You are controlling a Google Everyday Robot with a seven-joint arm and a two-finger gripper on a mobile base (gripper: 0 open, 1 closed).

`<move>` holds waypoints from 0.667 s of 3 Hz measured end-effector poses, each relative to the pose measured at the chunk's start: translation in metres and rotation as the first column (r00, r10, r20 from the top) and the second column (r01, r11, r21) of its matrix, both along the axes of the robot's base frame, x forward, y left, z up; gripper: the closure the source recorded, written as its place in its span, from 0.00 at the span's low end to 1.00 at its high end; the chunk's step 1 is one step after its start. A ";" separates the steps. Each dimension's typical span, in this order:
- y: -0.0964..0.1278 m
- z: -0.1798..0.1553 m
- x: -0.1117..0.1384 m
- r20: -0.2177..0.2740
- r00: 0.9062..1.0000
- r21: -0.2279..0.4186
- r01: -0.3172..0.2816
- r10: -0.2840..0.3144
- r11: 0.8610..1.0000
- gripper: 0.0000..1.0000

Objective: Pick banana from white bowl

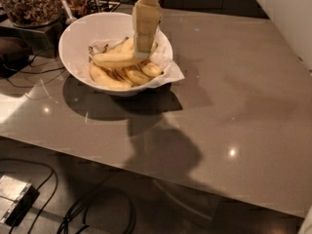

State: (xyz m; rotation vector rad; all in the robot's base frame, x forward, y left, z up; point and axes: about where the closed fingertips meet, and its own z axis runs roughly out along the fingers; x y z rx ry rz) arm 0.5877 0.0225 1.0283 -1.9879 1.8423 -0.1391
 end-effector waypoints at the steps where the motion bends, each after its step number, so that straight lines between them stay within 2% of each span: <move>1: 0.020 -0.024 0.010 -0.024 0.999 -0.023 -0.048 0.048 0.999 0.10; 2: 0.033 -0.045 0.021 -0.055 0.995 -0.047 -0.087 0.084 0.995 0.22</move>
Offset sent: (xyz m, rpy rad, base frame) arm 0.0291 0.0422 -0.0724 -0.1038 0.1202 0.1305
